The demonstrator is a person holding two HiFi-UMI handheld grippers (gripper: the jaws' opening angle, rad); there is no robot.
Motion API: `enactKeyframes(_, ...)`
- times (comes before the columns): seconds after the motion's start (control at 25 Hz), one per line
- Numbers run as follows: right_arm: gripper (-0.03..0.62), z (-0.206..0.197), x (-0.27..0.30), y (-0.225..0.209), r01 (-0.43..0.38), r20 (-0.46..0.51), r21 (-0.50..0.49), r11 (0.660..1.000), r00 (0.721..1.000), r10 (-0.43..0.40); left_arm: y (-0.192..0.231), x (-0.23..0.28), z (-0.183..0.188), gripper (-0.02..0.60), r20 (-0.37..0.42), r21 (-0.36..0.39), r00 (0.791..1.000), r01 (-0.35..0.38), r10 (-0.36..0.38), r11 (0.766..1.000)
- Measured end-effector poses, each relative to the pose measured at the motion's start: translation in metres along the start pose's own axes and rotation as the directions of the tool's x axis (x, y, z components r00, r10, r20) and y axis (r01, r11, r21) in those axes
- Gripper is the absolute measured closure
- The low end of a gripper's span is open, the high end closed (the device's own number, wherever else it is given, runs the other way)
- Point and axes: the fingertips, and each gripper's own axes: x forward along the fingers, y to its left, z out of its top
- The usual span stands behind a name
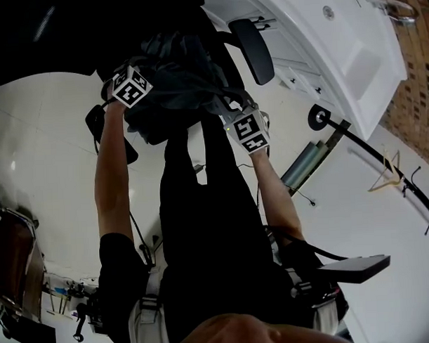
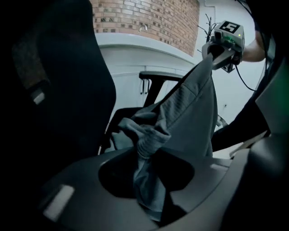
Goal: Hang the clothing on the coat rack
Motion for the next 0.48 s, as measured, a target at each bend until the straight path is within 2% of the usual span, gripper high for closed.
enactKeyframes(0.04, 0.572, 0.003, -0.006, -0.003, 0.014, 0.014, 0.024, 1.000, 1.000, -0.014, 0.004, -0.013, 0.010, 0.508, 0.050, -0.022, 0.998, -0.042, 0.043, 0.999)
enactKeyframes(0.08, 0.572, 0.006, -0.015, -0.007, 0.028, 0.033, 0.056, 0.998, 0.999, -0.030, 0.007, -0.035, 0.022, 0.531, 0.124, -0.065, 0.988, -0.086, 0.094, 0.994)
enactKeyframes(0.12, 0.572, 0.011, -0.029, -0.010, 0.041, 0.059, 0.094, 0.995, 0.997, -0.047, 0.005, -0.066, 0.037, 0.539, 0.213, -0.121, 0.966, -0.123, 0.147, 0.985)
enactKeyframes(0.16, 0.572, 0.017, -0.048, -0.012, 0.052, 0.093, 0.134, 0.990, 0.994, -0.065, -0.002, -0.104, 0.056, 0.543, 0.312, -0.178, 0.930, -0.145, 0.196, 0.973)
enactKeyframes(0.2, 0.572, 0.025, -0.072, -0.013, 0.063, 0.133, 0.174, 0.983, 0.987, -0.087, -0.014, -0.148, 0.079, 0.546, 0.416, -0.226, 0.879, -0.151, 0.235, 0.962)
enactKeyframes(0.28, 0.574, 0.049, -0.135, -0.015, 0.095, 0.237, 0.254, 0.963, 0.959, -0.157, -0.047, -0.239, 0.137, 0.548, 0.606, -0.264, 0.752, -0.119, 0.260, 0.957)
enactKeyframes(0.36, 0.574, 0.076, -0.212, -0.017, 0.143, 0.352, 0.324, 0.935, 0.899, -0.260, -0.086, -0.313, 0.200, 0.549, 0.746, -0.221, 0.635, -0.050, 0.202, 0.974)
enactKeyframes(0.48, 0.574, 0.092, -0.336, -0.020, 0.252, 0.449, 0.379, 0.890, 0.791, -0.415, -0.145, -0.389, 0.294, 0.549, 0.890, -0.089, 0.452, 0.054, 0.055, 0.995)
